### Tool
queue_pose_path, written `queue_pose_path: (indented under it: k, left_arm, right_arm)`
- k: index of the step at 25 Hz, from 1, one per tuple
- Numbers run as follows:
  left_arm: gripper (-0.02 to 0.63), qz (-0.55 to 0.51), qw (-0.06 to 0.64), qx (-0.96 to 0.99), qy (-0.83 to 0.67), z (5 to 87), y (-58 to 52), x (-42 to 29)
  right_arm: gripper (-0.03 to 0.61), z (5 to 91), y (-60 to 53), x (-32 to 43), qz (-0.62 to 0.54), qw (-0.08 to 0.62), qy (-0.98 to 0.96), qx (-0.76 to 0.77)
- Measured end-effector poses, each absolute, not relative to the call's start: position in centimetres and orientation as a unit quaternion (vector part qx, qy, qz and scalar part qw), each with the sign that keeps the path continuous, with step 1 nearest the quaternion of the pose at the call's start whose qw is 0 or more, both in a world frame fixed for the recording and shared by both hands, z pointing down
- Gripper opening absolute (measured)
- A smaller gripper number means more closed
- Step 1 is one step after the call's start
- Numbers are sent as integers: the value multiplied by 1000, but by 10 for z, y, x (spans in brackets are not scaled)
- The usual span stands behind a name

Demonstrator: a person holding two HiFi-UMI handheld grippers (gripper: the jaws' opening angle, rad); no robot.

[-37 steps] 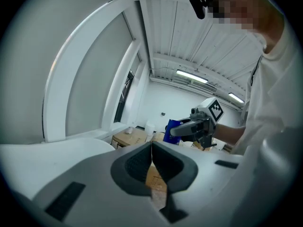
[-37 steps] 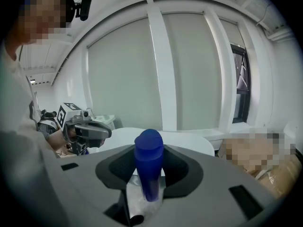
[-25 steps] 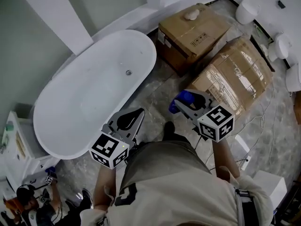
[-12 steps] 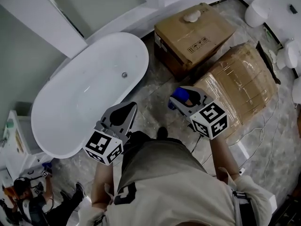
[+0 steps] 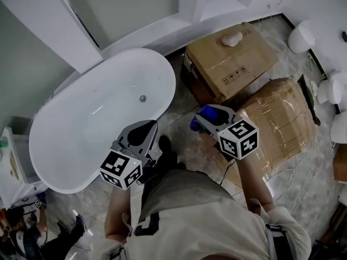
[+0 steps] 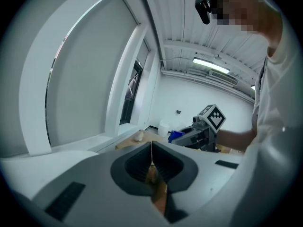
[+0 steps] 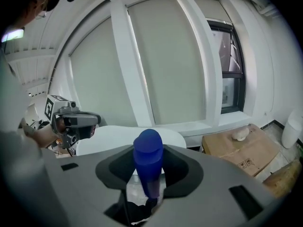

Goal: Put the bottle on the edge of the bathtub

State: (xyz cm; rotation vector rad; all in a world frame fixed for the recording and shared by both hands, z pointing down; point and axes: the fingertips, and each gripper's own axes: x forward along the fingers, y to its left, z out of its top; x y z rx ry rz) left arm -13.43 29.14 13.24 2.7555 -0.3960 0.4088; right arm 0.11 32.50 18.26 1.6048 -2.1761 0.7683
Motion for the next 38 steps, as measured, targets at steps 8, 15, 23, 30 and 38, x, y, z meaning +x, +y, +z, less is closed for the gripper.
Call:
queue_pose_path:
  k: [8, 15, 23, 30, 38]
  left_arm:
    - [58, 133, 186, 965, -131, 150, 195, -118]
    - [58, 131, 200, 958, -160, 163, 158, -110]
    - [58, 163, 214, 936, -226, 184, 109, -64]
    - [58, 189, 240, 920, -247, 211, 62, -3]
    - [58, 195, 271, 897, -289, 251, 30, 3]
  right_arm:
    - [164, 209, 230, 38, 285, 209, -732, 583]
    - [164, 247, 173, 66, 318, 211, -720, 579]
    - [164, 303, 108, 116, 343, 197, -715, 577]
    - [164, 349, 52, 156, 351, 227, -731, 540]
    - [164, 406, -4, 172, 350, 282, -728, 517]
